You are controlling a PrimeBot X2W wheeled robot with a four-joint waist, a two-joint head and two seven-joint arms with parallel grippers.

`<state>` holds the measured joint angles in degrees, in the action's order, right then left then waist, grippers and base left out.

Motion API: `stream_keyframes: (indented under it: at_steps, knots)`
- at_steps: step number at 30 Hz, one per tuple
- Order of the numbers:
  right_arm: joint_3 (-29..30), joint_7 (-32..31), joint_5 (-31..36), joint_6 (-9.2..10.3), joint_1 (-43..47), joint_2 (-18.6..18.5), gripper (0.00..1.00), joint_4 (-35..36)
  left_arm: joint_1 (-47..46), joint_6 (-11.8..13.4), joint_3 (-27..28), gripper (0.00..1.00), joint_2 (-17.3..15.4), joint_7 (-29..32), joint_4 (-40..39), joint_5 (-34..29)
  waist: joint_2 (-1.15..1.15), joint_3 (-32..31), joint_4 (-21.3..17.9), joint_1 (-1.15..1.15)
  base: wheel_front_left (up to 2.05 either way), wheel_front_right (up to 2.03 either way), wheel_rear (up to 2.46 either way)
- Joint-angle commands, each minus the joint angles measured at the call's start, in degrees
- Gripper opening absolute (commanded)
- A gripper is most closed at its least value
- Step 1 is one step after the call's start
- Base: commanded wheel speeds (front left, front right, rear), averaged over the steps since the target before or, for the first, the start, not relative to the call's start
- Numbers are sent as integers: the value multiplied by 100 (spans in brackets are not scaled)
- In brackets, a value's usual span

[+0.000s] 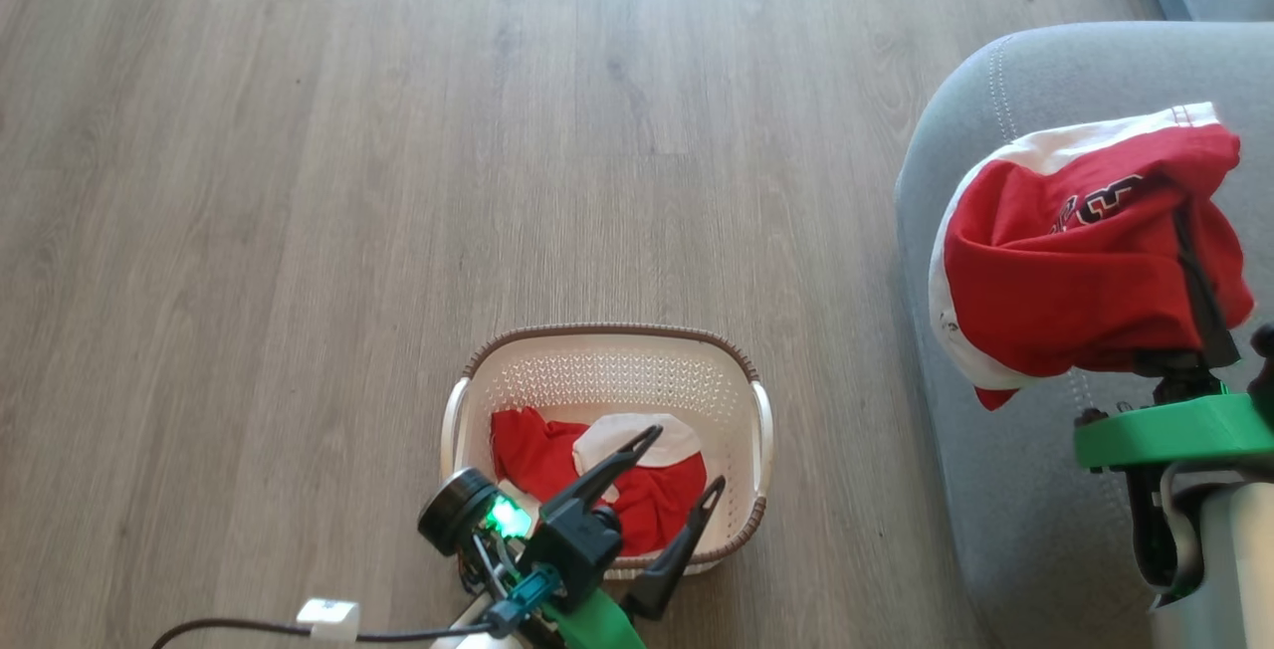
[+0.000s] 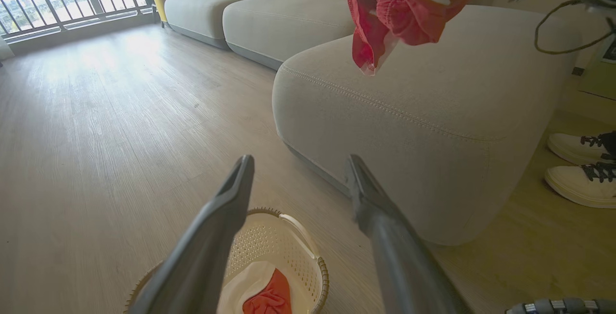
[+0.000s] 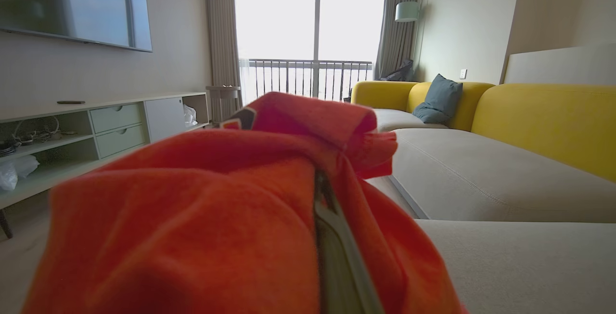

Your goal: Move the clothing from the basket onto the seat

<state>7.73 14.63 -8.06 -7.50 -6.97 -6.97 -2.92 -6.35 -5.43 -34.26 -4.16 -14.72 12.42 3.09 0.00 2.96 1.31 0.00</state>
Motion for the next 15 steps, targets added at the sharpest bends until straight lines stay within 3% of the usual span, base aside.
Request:
stream_keyframes:
  at_steps: [1, 15]
  knots:
    - [-86, 37, 34, 1, -111, 4, 0, 194, -121, -11, 223, 100, -11, -28, -158, -21, 0, 9, -13, 0, 0, 0, 0]
    - [-18, 37, -4, 1, -153, -42, 0, 192, -114, -75, 340, 100, 77, -28, -166, -74, 0, 132, -97, 0, 0, 0, 0]
